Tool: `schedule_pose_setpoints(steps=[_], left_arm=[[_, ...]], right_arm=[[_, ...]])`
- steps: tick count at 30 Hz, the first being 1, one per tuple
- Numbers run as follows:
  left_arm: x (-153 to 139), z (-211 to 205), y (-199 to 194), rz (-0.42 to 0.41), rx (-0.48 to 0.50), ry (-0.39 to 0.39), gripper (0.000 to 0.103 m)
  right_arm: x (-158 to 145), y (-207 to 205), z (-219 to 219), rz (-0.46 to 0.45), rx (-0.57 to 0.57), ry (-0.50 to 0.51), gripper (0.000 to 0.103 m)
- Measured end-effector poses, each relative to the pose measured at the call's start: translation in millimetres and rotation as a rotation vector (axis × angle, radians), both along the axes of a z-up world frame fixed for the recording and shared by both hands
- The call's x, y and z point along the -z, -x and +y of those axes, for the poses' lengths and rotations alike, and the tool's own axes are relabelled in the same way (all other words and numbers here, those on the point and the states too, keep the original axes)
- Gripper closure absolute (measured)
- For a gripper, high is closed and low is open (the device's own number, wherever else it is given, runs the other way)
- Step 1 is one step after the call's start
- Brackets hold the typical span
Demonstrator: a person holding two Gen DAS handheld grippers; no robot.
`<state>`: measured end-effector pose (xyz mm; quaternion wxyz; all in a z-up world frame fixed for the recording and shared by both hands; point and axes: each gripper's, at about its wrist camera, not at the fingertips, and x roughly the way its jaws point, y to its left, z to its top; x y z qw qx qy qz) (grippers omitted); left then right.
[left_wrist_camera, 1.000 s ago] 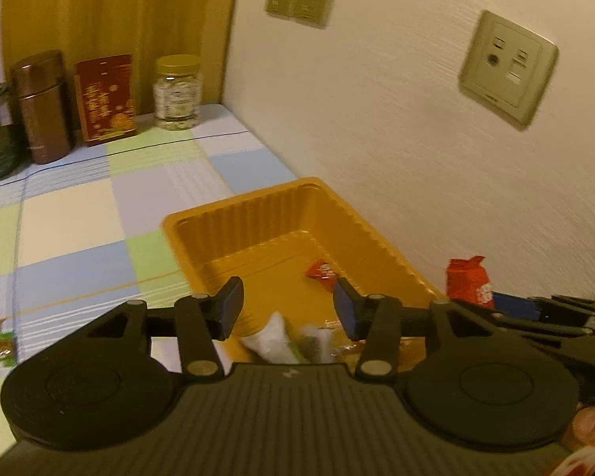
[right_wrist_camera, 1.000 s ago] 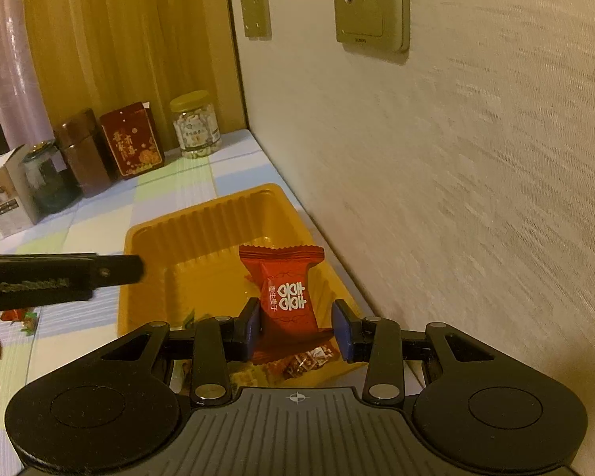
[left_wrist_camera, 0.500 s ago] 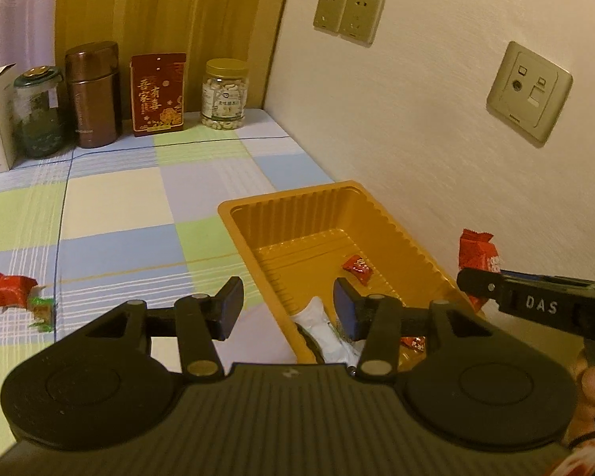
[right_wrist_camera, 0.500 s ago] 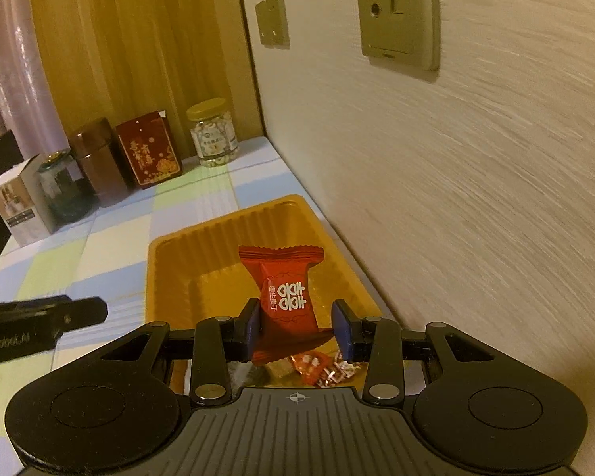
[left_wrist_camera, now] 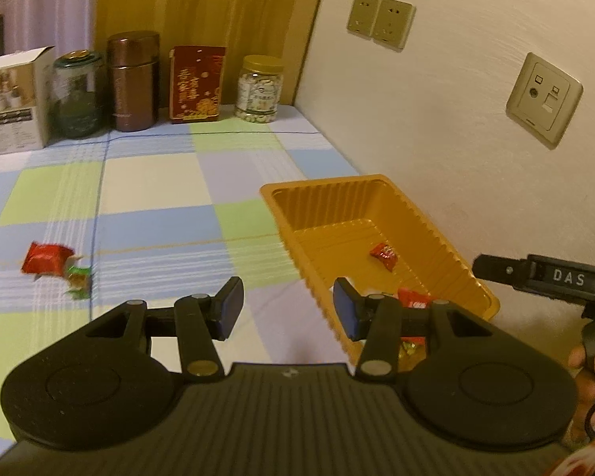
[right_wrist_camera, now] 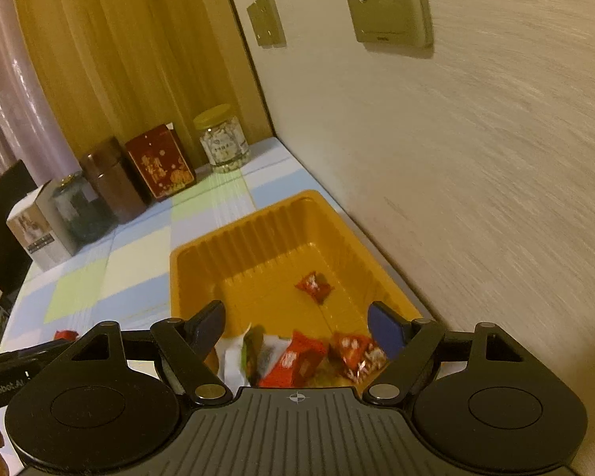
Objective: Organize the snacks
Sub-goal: 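Open the right tool to drop the large red candy into the tray, then withdraw both open tools from the tray toward the red packet and green candy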
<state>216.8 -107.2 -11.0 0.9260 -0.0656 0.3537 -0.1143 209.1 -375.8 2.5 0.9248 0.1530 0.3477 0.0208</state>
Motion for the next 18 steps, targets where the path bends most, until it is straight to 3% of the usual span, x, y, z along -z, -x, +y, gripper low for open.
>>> schedule_pose_setpoints(steps=[7,18], left_arm=[[-8,18,27,-0.003,-0.031,-0.014,0.052],[-27,41,67,-0.033,-0.053,-0.054,0.041]], right_arm=[[-1,31,14,0.049,0.018,0.037,0.024],[-15,83,44,0.035,0.003,0.117,0.024]])
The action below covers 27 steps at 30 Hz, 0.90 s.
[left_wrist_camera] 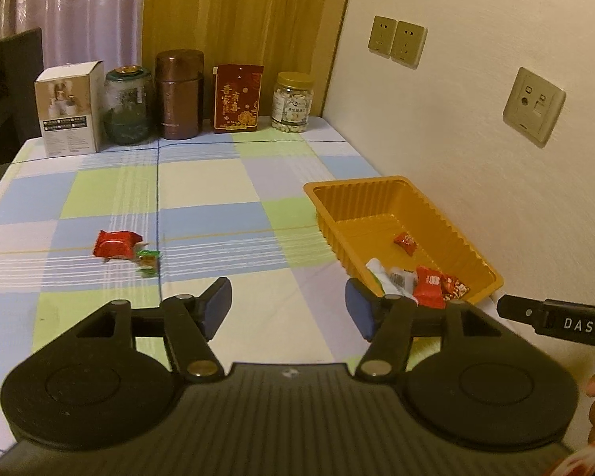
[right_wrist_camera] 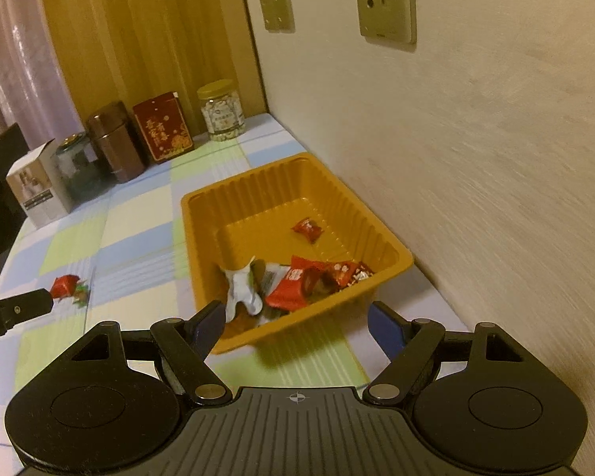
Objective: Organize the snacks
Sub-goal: 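Withdraw both open tools from the tray toward the red packet and green candy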
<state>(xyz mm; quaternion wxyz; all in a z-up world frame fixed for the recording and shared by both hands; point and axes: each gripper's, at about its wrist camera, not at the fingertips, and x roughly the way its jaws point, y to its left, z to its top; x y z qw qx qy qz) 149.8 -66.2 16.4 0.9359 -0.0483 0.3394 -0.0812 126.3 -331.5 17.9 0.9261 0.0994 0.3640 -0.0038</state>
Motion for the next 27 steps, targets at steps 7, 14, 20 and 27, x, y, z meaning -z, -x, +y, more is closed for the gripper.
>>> schedule_pose_setpoints(steps=[7,14,20,27], left_arm=[[-1,14,17,0.0,-0.01,-0.012,0.04],[1,31,30,0.002,-0.038,-0.019,0.038],[5,48,41,0.005,-0.067,-0.026,0.037],[12,75,49,0.018,-0.12,-0.032,0.037]], right_arm=[[-3,18,19,-0.017,-0.027,0.04,0.024],[-5,25,30,-0.024,-0.041,0.049,0.024],[-8,28,38,-0.033,-0.054,0.048,0.024],[-8,28,52,-0.046,-0.079,0.035,0.024]])
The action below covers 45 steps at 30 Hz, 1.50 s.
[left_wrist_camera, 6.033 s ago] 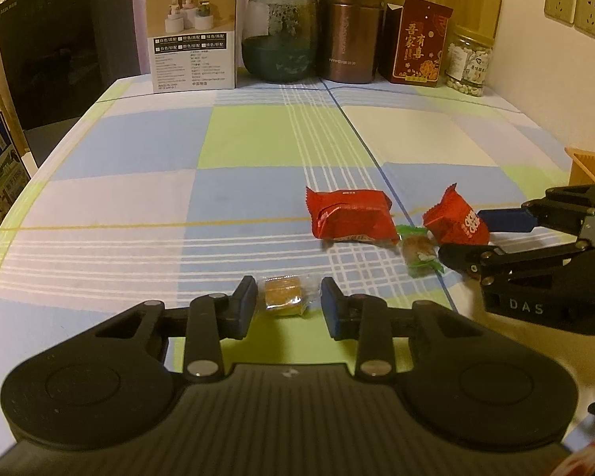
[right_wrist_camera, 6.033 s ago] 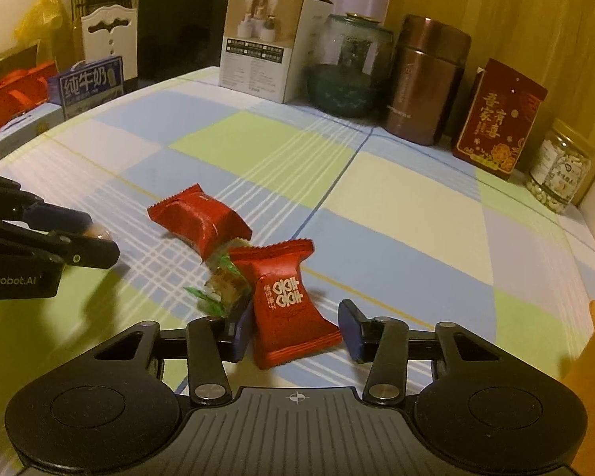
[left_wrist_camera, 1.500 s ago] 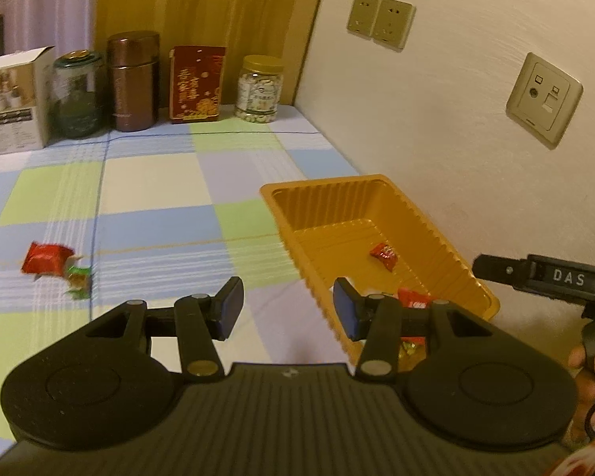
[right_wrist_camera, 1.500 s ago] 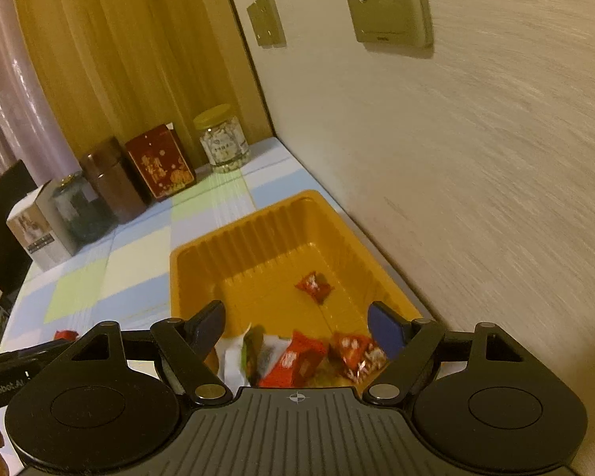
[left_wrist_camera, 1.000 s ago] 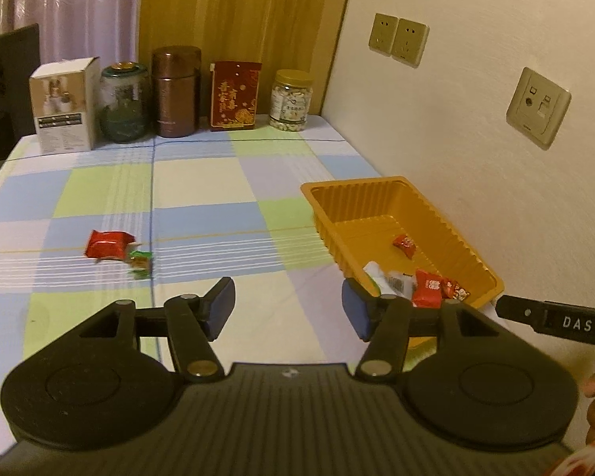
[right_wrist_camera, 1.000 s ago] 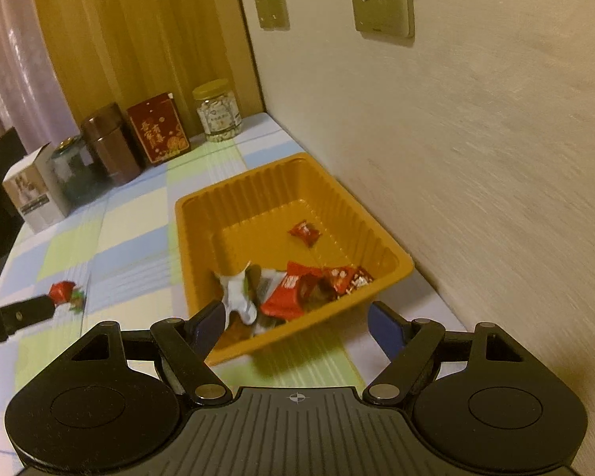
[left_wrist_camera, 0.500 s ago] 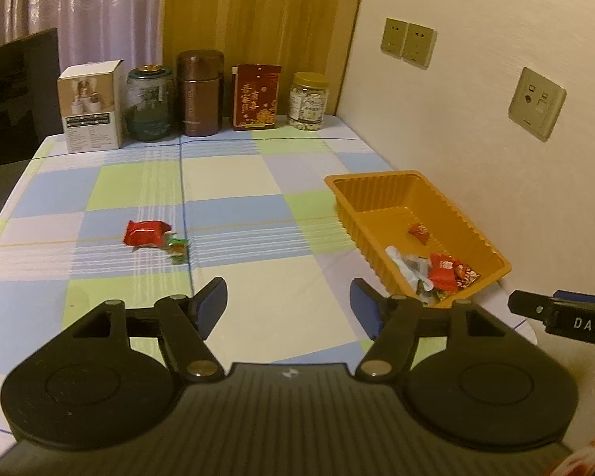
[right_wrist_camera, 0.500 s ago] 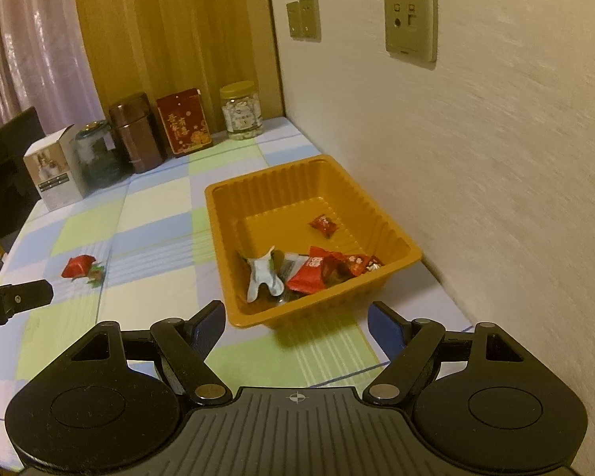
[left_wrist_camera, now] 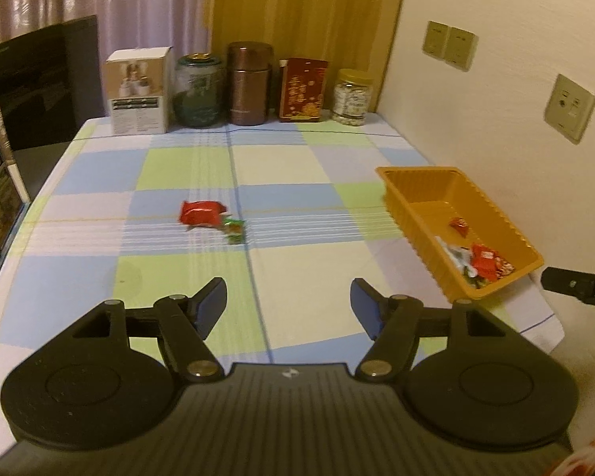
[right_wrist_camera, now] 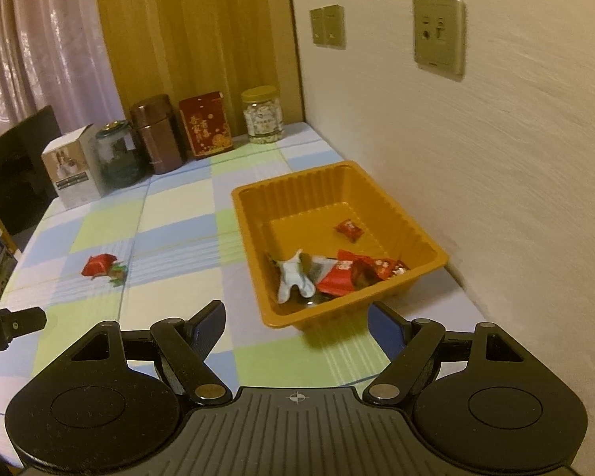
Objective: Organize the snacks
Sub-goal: 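Withdraw both open tools from the tray toward the red packet and green candy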
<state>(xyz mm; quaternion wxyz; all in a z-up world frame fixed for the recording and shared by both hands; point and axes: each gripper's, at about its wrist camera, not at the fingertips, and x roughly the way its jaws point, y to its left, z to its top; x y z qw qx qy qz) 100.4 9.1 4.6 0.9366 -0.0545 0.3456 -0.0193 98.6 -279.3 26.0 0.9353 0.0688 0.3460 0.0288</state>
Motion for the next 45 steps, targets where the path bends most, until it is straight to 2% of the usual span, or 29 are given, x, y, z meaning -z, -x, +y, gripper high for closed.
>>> schedule_pose_setpoints(steps=[30,37,45], left_arm=[[8,79,2,0.01,-0.149,0.009,0.035],[15,97,-16,0.016,-0.168,0.012,0.035],[32,120,-54,0.027,-0.166,0.002,0.035]], right_arm=[[6,-27,91,0.009,-0.169,-0.005,0.024],[21,-48,120,0.023,-0.211,-0.001,0.024],[47,-84,157,0.02,-0.239,-0.016,0.025]])
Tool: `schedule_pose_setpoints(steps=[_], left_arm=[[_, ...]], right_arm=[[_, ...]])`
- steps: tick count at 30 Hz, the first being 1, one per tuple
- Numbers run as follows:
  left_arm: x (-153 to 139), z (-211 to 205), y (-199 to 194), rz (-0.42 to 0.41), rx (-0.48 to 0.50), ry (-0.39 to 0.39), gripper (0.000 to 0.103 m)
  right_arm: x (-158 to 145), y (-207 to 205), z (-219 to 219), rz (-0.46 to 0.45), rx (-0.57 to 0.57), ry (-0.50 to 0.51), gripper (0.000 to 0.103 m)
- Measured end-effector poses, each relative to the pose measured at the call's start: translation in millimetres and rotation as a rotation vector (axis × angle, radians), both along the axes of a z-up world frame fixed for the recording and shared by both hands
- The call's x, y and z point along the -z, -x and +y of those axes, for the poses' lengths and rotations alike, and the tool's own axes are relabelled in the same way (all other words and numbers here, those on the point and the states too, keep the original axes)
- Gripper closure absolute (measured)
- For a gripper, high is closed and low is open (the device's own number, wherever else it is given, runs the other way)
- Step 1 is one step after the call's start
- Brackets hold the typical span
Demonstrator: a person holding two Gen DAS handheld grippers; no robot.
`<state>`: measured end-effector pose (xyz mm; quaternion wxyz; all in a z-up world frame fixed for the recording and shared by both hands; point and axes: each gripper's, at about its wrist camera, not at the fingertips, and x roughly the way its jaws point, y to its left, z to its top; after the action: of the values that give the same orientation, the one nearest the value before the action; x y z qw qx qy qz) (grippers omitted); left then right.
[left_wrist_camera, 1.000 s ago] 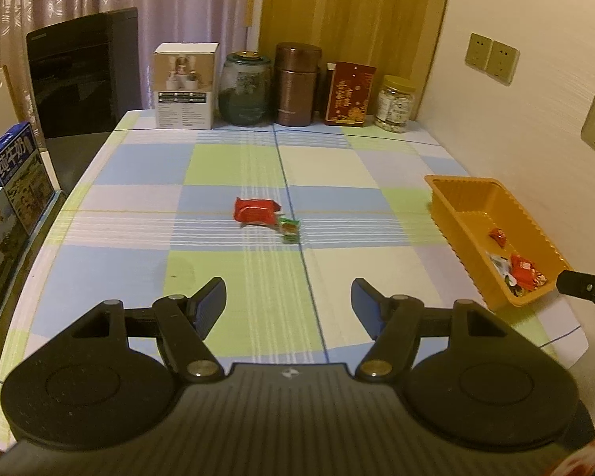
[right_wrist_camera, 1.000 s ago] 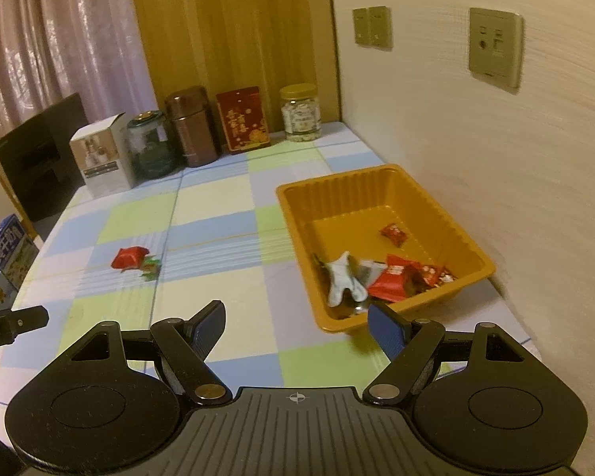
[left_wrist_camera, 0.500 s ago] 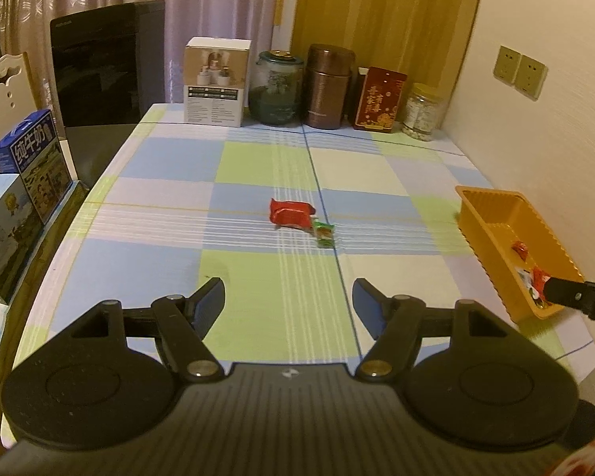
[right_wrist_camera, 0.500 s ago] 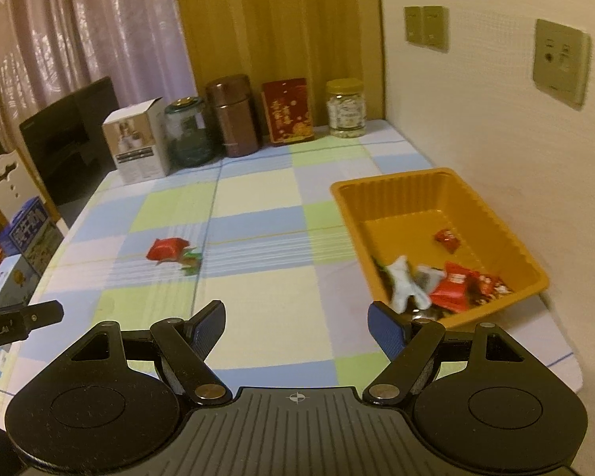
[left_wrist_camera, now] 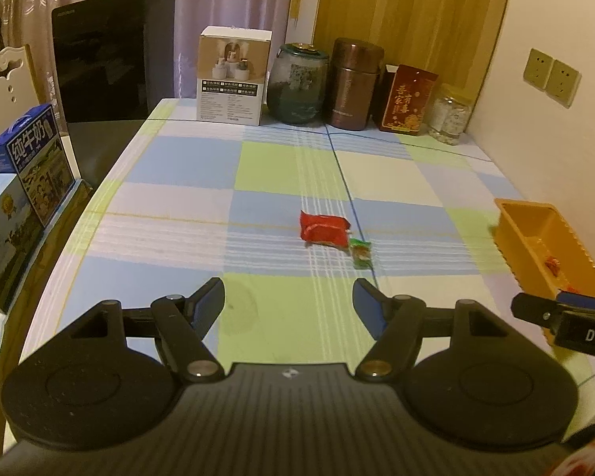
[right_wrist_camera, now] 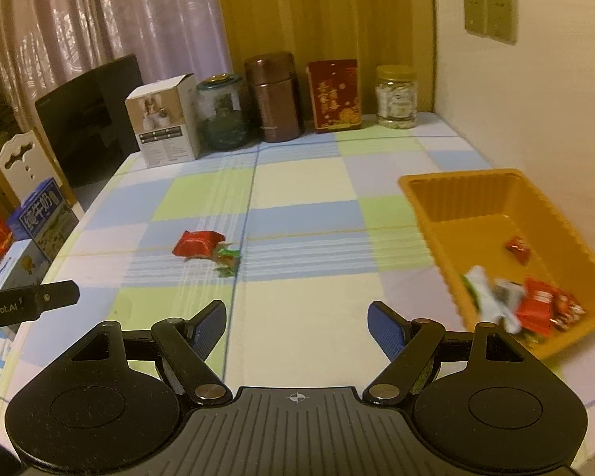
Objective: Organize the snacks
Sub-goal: 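Withdraw both open tools from the tray toward the red packet and green candy, then lower the right tool onto the small green-wrapped candy and close it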
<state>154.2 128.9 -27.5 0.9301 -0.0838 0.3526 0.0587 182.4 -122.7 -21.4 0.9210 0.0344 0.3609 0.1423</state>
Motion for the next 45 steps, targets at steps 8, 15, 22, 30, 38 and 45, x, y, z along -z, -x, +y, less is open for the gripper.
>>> schedule_pose_setpoints(steps=[8,15,22,30,38,45], left_arm=[[22,20,-43,0.012,0.021,-0.026,0.035],[50,36,-71,0.021,0.018,-0.028,0.035],[67,47,-93,0.012,0.011,-0.008,0.035],[78,50,-103,0.026,0.022,0.006,0.035],[82,51,-105,0.034,0.026,0.015,0.035],[82,45,-110,0.02,0.054,0.036,0.035]], right_arm=[[30,-47,41,0.017,-0.042,-0.042,0.025],[62,-78,75,0.002,-0.094,0.003,0.035],[86,-101,94,-0.004,-0.123,0.009,0.049],[104,-129,116,0.009,-0.128,0.037,0.063],[114,-137,122,0.023,-0.113,0.086,0.082],[95,-134,104,0.01,-0.069,0.081,0.083]])
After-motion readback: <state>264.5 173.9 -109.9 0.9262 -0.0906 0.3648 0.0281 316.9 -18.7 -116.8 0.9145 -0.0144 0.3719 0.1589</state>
